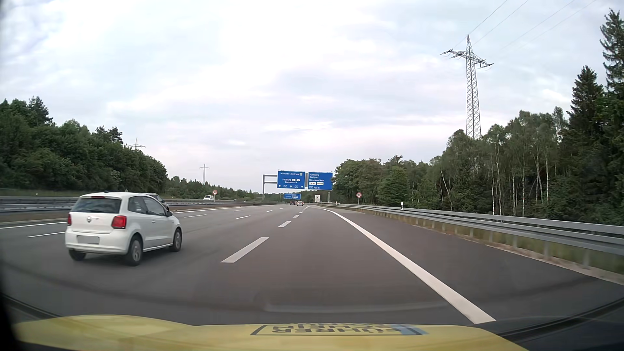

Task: Follow the waypoints while adhering to traffic rules and regulations

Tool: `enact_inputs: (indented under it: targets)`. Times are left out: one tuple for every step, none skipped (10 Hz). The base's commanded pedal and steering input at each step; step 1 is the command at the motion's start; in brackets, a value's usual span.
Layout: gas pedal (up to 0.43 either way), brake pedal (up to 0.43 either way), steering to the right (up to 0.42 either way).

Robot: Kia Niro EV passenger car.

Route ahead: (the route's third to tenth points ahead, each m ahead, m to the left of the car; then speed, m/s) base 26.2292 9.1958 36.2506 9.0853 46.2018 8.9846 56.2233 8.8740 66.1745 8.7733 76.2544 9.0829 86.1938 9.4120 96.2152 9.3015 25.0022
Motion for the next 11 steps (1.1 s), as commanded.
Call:
enact_inputs:
  targets:
    - [0.209,0.000,-0.004]
    - [0.189,0.000,-0.004]
    - [0.177,0.000,-0.004]
    - [0.177,0.000,-0.005]
    - [0.177,0.000,-0.006]
    - [0.177,0.000,-0.009]
    - [0.177,0.000,-0.009]
    - [0.177,0.000,-0.009]
    - [0.177,0.000,-0.009]
    - [0.177,0.000,-0.010]
    - [0.177,0.000,-0.010]
